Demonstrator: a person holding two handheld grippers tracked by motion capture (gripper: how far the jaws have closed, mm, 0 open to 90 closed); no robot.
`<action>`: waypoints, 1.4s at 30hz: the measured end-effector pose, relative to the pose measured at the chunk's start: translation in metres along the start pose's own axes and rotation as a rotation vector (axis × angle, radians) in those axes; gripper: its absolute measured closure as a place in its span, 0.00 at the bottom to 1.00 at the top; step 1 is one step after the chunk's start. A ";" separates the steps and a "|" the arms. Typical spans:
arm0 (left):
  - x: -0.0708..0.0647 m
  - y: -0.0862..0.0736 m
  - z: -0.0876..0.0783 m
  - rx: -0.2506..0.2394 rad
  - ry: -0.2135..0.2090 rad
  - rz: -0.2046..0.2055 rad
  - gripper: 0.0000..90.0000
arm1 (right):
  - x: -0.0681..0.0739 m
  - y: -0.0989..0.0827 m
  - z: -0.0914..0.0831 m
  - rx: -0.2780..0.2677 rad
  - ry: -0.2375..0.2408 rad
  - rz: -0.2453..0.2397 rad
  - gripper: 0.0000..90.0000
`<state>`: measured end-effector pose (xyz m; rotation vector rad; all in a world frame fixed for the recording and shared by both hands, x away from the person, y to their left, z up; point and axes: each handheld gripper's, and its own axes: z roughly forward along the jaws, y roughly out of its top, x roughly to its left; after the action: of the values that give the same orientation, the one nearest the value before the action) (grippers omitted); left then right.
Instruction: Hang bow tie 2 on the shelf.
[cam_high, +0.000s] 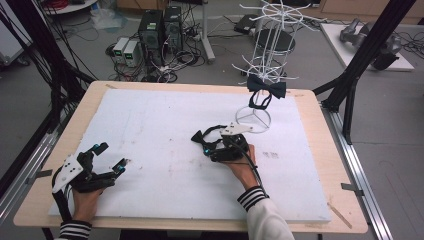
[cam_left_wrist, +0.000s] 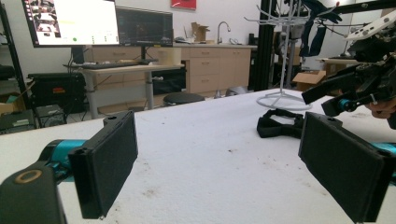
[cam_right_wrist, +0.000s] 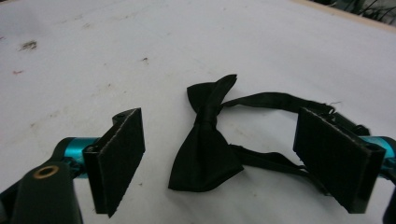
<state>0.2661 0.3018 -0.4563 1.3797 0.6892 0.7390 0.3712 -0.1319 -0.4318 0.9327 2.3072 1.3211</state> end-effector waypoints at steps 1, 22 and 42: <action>0.000 0.000 0.000 0.000 0.000 0.000 0.14 | 0.000 -0.001 0.001 0.006 0.011 0.004 0.21; 0.000 0.000 -0.001 -0.001 0.002 -0.001 0.14 | -0.002 -0.008 0.018 0.089 0.056 0.030 0.37; 0.000 0.000 0.000 0.000 0.000 -0.003 0.14 | -0.002 -0.006 0.022 0.115 0.008 -0.051 0.45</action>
<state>0.2656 0.3019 -0.4562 1.3785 0.6913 0.7369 0.3827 -0.1210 -0.4482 0.8983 2.4179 1.1852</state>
